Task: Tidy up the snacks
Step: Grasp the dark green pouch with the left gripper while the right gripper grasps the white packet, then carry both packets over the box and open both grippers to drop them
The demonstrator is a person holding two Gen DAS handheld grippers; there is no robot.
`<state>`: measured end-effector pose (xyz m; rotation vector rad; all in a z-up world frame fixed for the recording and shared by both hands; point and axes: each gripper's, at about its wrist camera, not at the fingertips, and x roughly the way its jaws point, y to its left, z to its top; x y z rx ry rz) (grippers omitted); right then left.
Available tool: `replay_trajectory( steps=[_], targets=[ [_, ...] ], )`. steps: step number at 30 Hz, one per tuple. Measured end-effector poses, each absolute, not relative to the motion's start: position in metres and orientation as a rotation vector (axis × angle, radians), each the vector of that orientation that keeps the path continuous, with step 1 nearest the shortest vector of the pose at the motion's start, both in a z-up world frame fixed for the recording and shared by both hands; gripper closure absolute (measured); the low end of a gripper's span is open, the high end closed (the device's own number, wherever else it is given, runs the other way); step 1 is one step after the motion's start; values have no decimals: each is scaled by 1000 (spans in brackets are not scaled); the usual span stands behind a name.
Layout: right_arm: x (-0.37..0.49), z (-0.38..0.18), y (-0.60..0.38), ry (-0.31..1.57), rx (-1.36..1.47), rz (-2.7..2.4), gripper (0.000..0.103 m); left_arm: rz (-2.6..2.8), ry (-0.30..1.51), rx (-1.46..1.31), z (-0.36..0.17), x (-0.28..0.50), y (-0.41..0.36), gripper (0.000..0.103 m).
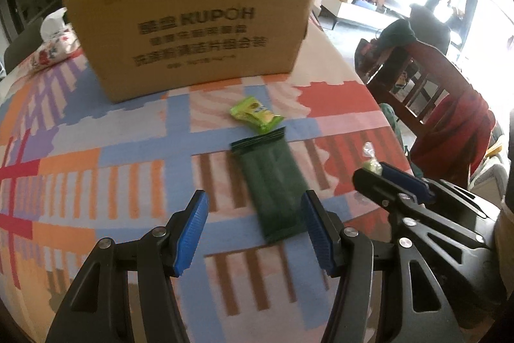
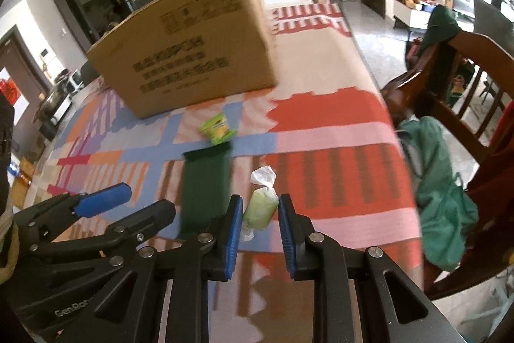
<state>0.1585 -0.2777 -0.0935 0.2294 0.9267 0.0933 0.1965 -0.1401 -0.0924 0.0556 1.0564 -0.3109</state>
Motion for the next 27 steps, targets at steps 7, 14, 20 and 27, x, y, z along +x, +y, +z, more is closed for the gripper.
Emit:
replay_trajectory(
  steps=[7, 14, 20, 27],
  targets=[
    [162, -98, -298, 938, 233, 48, 79, -285, 1106, 16, -107, 215, -154, 44],
    [167, -103, -300, 950, 220, 36, 79, -238, 1130, 9, -120, 224, -162, 44],
    [170, -105, -299, 957, 218, 43, 79, -229, 1109, 24, -122, 226, -164, 54],
    [171, -104, -293, 958, 211, 50, 79, -263, 1105, -15, -120, 224, -154, 58]
  ],
)
